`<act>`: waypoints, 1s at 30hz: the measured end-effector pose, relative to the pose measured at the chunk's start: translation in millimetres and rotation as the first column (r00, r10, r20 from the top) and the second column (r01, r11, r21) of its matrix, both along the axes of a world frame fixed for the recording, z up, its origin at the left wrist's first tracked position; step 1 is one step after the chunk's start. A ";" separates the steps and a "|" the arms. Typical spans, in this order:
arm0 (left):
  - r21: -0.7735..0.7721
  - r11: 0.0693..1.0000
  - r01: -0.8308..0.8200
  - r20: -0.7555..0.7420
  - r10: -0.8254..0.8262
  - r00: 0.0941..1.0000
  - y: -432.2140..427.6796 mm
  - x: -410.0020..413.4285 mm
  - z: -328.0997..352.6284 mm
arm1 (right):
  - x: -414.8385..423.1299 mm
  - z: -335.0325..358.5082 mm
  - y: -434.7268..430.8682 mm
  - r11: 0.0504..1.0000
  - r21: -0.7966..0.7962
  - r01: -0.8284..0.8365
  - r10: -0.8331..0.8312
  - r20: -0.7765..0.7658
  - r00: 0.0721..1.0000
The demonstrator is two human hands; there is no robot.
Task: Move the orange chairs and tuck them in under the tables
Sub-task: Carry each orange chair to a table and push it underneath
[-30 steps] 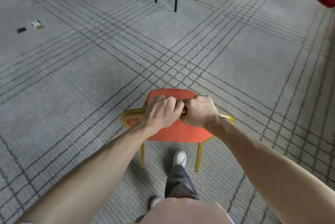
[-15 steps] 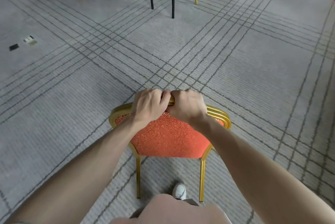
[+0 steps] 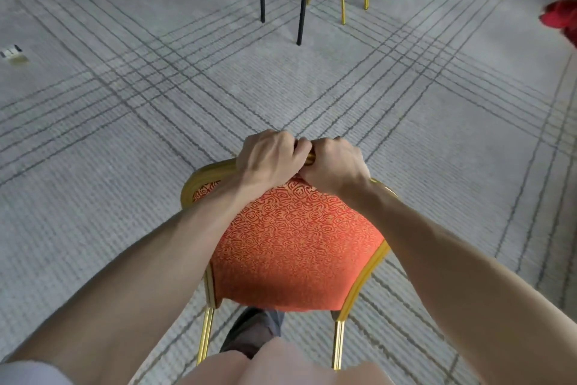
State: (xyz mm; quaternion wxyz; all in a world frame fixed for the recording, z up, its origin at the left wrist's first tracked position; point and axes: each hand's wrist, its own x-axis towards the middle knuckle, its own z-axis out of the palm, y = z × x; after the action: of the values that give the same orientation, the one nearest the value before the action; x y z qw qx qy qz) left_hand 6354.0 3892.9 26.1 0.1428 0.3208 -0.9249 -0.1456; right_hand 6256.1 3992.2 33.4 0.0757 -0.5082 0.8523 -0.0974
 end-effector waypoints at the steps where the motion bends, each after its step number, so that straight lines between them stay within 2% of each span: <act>1: 0.010 1.000 0.013 0.012 -0.013 1.000 -16.6 -18.2 -0.4 | -17.8 -0.3 -16.7 1.000 0.022 0.009 -0.009 -0.006 1.000; 7: 0.059 0.991 0.121 0.002 -0.121 0.993 -74.8 -99.6 8.3 | -92.0 15.7 -65.4 0.996 0.080 0.027 -0.023 -0.041 0.999; 14: -0.042 0.976 0.214 -0.084 -0.217 0.973 -108.6 -172.7 37.9 | -161.5 49.4 -93.4 0.999 0.014 0.049 -0.047 -0.152 0.987; 18: -0.010 0.970 0.242 -0.093 -0.242 0.966 -113.2 -203.0 24.3 | -190.8 32.6 -95.8 0.998 -0.027 0.058 -0.062 -0.225 0.972; 21: 0.038 0.960 0.276 -0.064 -0.273 0.960 -115.2 -230.5 -0.1 | -220.9 5.6 -96.6 0.997 -0.019 0.071 -0.073 -0.209 0.975; 26: 0.110 0.936 0.333 0.024 -0.338 0.941 -135.4 -301.2 -35.1 | -293.5 -26.8 -115.7 0.988 0.144 0.061 -0.040 -0.142 0.989; 28: 0.108 0.933 0.344 0.002 -0.346 0.938 -146.7 -329.7 -42.4 | -323.4 -34.4 -126.2 0.988 0.139 0.064 -0.048 -0.112 0.993; 30: 0.034 0.938 0.345 -0.046 -0.343 0.938 -163.4 -362.6 -43.8 | -356.8 -38.3 -139.9 0.994 0.054 0.091 -0.084 -0.112 0.990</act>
State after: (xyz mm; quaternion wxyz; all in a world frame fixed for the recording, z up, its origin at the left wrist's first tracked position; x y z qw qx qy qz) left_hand 5991.4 3729.6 -17.7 0.1266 0.1543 -0.9605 -0.1939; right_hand 5899.3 3852.3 -4.9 0.0393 -0.4724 0.8792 -0.0474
